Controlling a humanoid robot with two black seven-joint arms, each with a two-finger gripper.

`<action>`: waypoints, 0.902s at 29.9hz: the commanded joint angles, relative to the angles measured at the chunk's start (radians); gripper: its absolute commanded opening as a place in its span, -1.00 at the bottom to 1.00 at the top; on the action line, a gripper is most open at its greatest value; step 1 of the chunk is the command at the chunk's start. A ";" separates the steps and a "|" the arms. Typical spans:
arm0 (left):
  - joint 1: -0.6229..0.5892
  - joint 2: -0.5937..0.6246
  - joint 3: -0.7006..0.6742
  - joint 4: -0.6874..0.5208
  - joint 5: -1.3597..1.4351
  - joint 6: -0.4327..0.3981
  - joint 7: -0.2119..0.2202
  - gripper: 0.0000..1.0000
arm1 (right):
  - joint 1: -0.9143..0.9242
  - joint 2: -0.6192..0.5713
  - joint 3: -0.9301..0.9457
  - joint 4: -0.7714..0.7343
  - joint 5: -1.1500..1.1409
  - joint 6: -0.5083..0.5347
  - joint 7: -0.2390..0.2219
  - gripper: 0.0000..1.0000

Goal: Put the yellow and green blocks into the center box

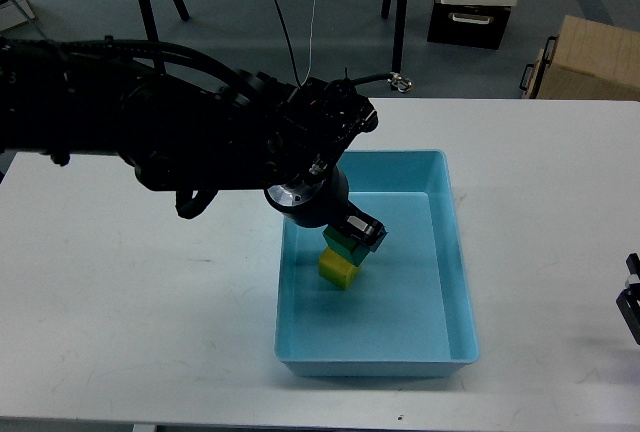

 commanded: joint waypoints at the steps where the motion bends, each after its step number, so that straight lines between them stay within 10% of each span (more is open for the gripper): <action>1: 0.036 -0.006 0.001 0.042 0.001 0.000 0.002 -0.59 | 0.000 -0.001 0.001 -0.004 0.001 0.000 0.000 1.00; 3: 0.041 -0.006 0.001 0.044 0.001 0.000 0.000 -0.01 | 0.000 -0.003 0.001 -0.006 0.000 0.000 0.000 1.00; 9: 0.067 -0.006 -0.002 0.076 0.001 0.000 -0.026 0.61 | 0.002 -0.001 0.001 -0.018 0.001 0.000 0.000 1.00; 21: 0.082 0.004 -0.033 0.156 -0.002 0.000 -0.053 0.78 | 0.002 -0.003 0.002 -0.017 0.001 0.000 0.000 1.00; 27: 0.166 0.158 -0.302 0.188 -0.006 0.030 -0.131 0.83 | 0.006 -0.004 0.013 -0.017 0.001 0.000 0.000 1.00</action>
